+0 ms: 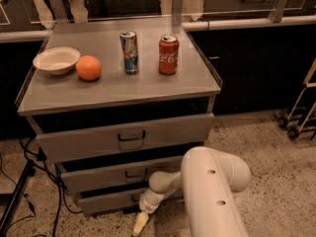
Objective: Open bottom drawer
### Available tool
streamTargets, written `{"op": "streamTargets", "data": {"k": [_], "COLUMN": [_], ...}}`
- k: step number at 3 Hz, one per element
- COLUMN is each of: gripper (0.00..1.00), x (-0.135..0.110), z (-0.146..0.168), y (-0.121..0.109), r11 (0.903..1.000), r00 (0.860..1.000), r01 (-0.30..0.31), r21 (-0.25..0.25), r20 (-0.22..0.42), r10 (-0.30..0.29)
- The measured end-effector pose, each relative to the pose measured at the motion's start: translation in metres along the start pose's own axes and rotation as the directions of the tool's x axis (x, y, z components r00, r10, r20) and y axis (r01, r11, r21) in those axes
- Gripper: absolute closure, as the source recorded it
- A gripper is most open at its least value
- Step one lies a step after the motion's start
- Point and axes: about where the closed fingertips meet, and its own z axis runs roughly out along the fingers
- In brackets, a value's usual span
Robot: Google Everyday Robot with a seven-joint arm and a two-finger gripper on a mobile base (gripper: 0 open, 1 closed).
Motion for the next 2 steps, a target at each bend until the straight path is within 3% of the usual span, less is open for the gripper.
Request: {"op": "streamTargets", "data": {"k": [2], "gripper": [0.0], "x": [0.009], "z": [-0.006], "y": [0.026], "r11": [0.999], "r00": [1.0], "r01": [-0.031], "r21": [-0.034], "r20": [0.002], "r10": [0.031]}}
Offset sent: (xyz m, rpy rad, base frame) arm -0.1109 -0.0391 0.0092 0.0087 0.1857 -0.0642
